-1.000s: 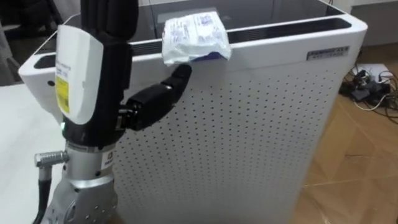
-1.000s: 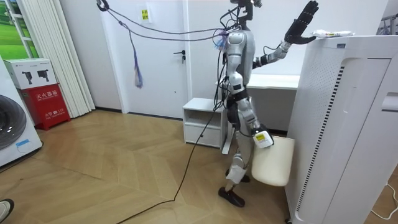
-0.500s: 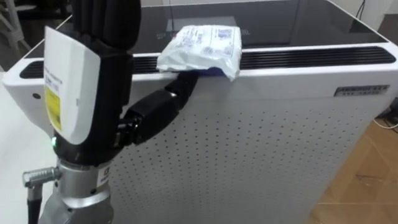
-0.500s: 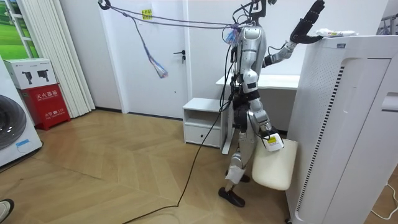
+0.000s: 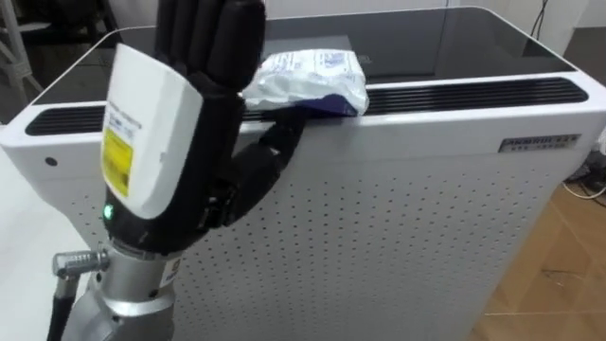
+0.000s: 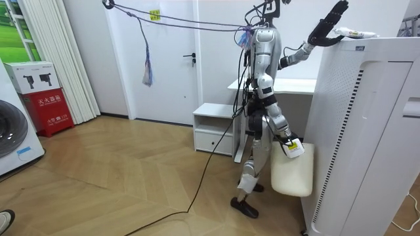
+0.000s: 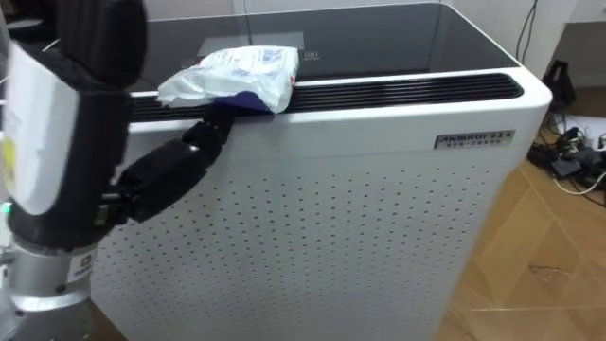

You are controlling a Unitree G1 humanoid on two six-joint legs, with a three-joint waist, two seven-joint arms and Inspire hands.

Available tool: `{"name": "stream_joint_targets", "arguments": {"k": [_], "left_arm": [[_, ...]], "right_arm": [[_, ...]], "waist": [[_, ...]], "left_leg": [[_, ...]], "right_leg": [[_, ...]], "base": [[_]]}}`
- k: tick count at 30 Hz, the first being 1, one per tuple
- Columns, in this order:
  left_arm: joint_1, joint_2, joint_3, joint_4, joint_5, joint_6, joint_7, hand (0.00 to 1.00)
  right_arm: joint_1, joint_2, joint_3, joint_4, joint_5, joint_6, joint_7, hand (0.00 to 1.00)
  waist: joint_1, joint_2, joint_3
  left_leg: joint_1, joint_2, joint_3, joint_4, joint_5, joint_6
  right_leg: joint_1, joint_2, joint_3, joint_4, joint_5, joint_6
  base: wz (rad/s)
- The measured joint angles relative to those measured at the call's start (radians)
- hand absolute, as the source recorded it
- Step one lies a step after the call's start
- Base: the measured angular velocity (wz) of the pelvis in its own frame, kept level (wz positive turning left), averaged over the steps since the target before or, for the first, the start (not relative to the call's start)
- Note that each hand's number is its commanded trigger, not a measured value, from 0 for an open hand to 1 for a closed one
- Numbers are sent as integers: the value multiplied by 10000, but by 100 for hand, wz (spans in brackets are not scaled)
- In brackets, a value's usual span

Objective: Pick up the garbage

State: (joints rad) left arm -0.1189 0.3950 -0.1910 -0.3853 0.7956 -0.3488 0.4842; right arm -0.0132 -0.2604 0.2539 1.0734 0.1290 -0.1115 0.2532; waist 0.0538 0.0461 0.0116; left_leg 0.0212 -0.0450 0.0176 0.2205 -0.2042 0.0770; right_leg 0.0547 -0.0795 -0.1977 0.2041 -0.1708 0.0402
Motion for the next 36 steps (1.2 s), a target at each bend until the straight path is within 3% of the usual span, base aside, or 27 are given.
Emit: {"name": "stream_joint_targets", "arguments": {"k": [3,4,5,6,7,8,11,15,22,25,30,36], "left_arm": [[226,193,-316,351,0,268,-555,0],[298,249,-417,350,-94,421,-805,6],[299,276,-465,349,-222,444,-918,36],[298,310,-495,349,-471,450,-1191,56],[297,329,-488,338,-667,455,-1320,67],[297,346,-484,334,-763,459,-1385,100],[297,532,-459,228,-1211,579,-1747,100],[176,537,-395,114,-1399,902,-2272,100],[-119,550,34,114,-2753,1029,-2570,100],[-167,550,255,110,-2831,1150,-2658,100],[-354,586,657,37,-2946,1215,-3013,100],[-350,544,781,17,-4134,1241,-3162,100]], "right_arm": [[-9,-64,-6,-131,-22,47,11,100],[-27,-103,-7,-222,-110,48,14,100],[-39,-131,-8,-270,-145,48,27,100],[-69,-189,-11,-345,-147,48,66,100],[-64,-241,-11,-404,-147,49,76,100],[-59,-250,-11,-404,-147,56,76,100],[-52,-258,-11,-582,-273,244,73,100],[-74,-251,-8,-721,-611,364,126,100],[-75,-259,-10,-755,-1031,700,97,100],[-71,-253,-9,-893,-1018,849,98,100],[-52,-287,-10,-1080,-980,908,104,100],[-51,-341,-11,-1202,-915,906,105,100]], "waist": [[-36,77,0],[-87,115,13],[-130,134,15],[-246,176,15],[-288,228,14],[-308,245,7],[-341,257,4],[-347,282,-22],[-391,344,-72],[-488,348,-74],[-502,375,-93],[-490,381,-93]], "left_leg": [[-9,2,12,-3,28,2],[-30,3,8,-2,40,4],[-61,0,-1,-1,47,8],[-100,-14,-26,-1,67,19],[-98,-15,-13,-1,70,22],[-95,-15,-8,-2,70,22],[-96,-5,25,-1,78,17],[-75,-12,25,8,94,25],[-32,-15,64,-12,130,39],[5,-14,92,-190,214,19],[84,-13,134,-248,310,-6],[93,-16,117,-335,319,-3]], "right_leg": [[-3,-3,-11,4,28,-6],[-7,-6,-41,-8,54,-7],[-10,-11,-56,-13,63,-4],[-30,-25,-79,-16,75,2],[-36,-29,-69,-16,83,4],[-36,-29,-68,-15,83,4],[-62,-27,-41,5,85,1],[-49,-39,-41,28,85,1],[-21,-40,-3,26,130,4],[-65,-39,10,12,165,-19],[-112,-34,-2,-11,177,-38],[-52,-35,16,-40,165,-31]], "base": [[0],[0],[5],[0],[0],[0],[0],[0],[0],[0],[0],[0]]}}
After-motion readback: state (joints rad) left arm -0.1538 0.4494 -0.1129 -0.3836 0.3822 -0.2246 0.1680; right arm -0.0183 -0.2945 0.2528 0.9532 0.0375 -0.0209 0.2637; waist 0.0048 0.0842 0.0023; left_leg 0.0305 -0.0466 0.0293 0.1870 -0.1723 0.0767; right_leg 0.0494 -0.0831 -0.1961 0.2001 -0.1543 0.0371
